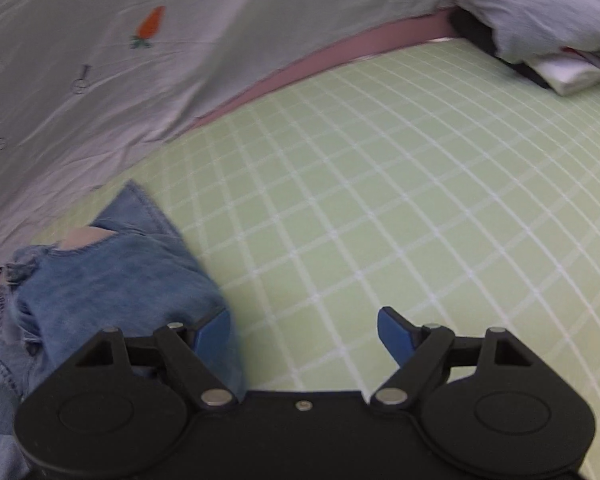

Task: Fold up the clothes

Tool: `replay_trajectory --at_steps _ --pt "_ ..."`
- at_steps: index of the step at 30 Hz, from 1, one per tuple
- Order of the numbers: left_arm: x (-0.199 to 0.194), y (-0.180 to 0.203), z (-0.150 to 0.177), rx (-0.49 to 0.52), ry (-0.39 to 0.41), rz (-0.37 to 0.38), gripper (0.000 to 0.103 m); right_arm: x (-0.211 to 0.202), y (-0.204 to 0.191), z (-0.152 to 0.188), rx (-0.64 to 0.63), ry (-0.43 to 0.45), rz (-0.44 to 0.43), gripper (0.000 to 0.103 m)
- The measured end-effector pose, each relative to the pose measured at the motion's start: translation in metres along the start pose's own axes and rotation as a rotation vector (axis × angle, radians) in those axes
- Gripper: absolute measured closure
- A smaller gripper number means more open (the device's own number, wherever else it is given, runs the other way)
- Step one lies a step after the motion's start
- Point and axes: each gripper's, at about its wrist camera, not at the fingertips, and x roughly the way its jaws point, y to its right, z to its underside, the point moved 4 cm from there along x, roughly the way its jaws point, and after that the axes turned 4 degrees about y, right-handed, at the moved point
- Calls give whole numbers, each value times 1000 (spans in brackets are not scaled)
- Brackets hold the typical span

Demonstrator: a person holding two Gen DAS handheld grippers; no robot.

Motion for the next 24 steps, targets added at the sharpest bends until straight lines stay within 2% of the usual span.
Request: replay_trajectory --at_steps 3,6,11,14,16,17,19,20,22,23,24 --pt "7 -31 -5 -74 -14 -58 33 13 -25 -16 -27 14 -69 20" --pt "16 -46 -10 -115 -22 -72 28 32 -54 -29 -57 -1 -159 16" --pt "41 -44 -26 -128 -50 -59 27 73 -96 -35 -102 -110 -253 13" --pt "55 -38 -33 -109 -60 -53 27 92 -108 -29 -100 -161 -276 9" --pt "63 -32 -37 -98 -67 -56 26 101 -111 -25 -91 -197 -297 11" --pt "66 -29 -39 -95 -73 -57 26 103 -111 -24 -87 -213 -322 15" --pt "70 -23 -42 -88 -79 -53 26 103 -107 -23 -68 -221 -374 44" --pt "70 -20 -43 -80 -79 -48 26 102 -103 -24 -56 -221 -402 50" --pt "70 -12 -45 -58 -77 -43 26 96 -93 -26 -38 -196 -431 75" --pt "69 -10 -46 -44 -74 -45 26 92 -86 -29 -38 -170 -424 79" --pt "67 -8 -45 -31 -71 -48 26 86 -79 -32 -40 -138 -407 87"
